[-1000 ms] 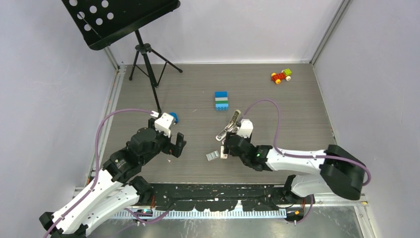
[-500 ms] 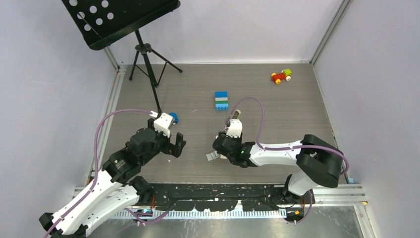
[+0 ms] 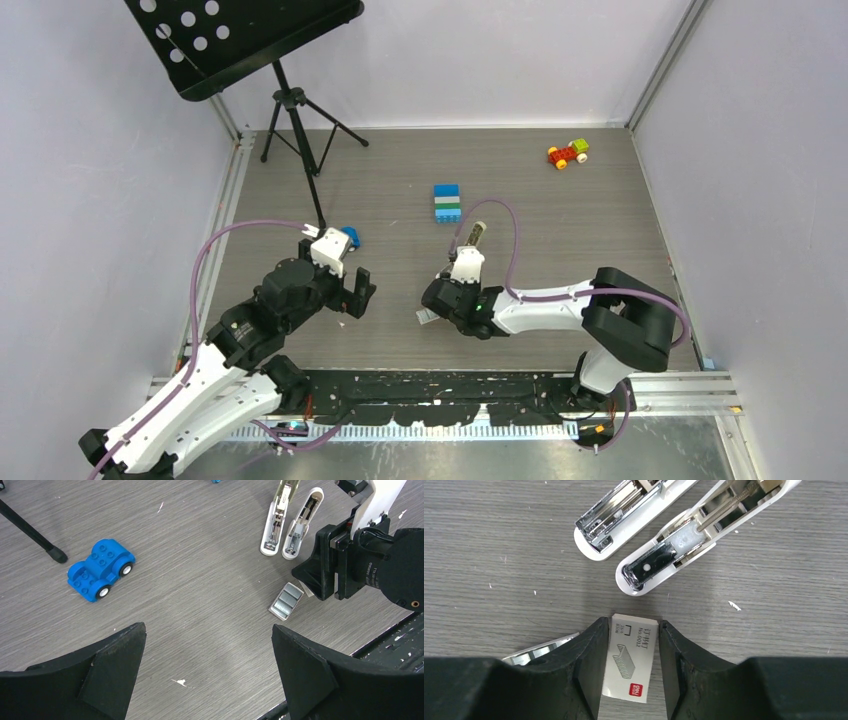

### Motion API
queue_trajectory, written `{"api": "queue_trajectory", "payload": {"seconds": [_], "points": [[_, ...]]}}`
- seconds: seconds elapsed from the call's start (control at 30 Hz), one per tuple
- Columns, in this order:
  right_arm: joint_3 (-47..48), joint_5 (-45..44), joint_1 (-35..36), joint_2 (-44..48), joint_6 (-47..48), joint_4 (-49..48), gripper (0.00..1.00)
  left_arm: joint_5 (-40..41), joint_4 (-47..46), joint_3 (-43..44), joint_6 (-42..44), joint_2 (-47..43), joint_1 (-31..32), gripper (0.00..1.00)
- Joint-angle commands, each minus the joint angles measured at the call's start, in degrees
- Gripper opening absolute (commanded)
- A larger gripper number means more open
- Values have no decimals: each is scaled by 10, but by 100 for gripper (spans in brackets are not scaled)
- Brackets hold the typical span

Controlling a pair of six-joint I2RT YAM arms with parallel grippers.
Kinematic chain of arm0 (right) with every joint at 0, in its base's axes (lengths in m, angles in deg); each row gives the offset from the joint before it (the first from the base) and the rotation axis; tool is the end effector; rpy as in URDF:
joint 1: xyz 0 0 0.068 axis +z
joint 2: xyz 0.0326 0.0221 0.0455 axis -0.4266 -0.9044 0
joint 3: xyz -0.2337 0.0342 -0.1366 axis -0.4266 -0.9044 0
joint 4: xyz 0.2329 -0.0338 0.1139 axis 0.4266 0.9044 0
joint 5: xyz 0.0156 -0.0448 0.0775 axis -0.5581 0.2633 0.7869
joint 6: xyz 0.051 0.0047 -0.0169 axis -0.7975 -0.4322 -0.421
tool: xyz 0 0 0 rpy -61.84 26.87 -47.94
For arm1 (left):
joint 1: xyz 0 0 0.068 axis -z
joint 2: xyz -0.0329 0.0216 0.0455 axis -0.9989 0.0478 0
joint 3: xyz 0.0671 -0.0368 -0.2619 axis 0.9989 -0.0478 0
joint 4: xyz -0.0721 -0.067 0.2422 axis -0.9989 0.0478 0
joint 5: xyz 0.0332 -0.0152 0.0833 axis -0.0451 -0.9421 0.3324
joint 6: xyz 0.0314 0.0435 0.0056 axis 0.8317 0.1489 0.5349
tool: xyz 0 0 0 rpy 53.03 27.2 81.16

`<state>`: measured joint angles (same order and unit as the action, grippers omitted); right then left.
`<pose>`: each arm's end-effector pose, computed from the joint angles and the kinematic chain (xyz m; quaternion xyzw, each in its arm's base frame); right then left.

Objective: Load the staples into the stapler

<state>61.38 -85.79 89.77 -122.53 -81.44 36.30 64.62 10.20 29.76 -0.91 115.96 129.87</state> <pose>0.1434 0.2491 0.1478 -0.0186 0.9137 0.0405 0.4040 0.1029 -0.0868 0.2970 0.1927 0.8233 -0.1762 0.5040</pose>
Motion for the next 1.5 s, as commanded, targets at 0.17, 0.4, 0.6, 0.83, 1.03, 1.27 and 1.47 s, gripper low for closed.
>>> {"api": "queue_trajectory", "payload": {"seconds": [0.17, 0.4, 0.6, 0.83, 1.03, 1.27, 1.47], "points": [[0, 1, 6, 25, -30, 43, 40, -7, -1, 1, -6, 4, -3, 100], [-62, -73, 1, 120, -73, 112, 34, -6, -1, 1, -7, 7, -3, 100], [-124, -82, -83, 220, -97, 144, 33, -9, 0, 3, -7, 15, -3, 100], [-170, -65, -179, 307, -74, 140, 40, -6, 3, 2, -16, 18, -3, 100], [-179, -43, -196, 336, -52, 140, 59, -3, 9, 9, -34, 36, -3, 100], [-149, 1, -199, 344, -41, 174, 78, 41, 46, 29, -74, 63, -3, 100], [-77, 74, -200, 320, 20, 209, 100, 27, 47, 18, -136, 80, -3, 100]]}}
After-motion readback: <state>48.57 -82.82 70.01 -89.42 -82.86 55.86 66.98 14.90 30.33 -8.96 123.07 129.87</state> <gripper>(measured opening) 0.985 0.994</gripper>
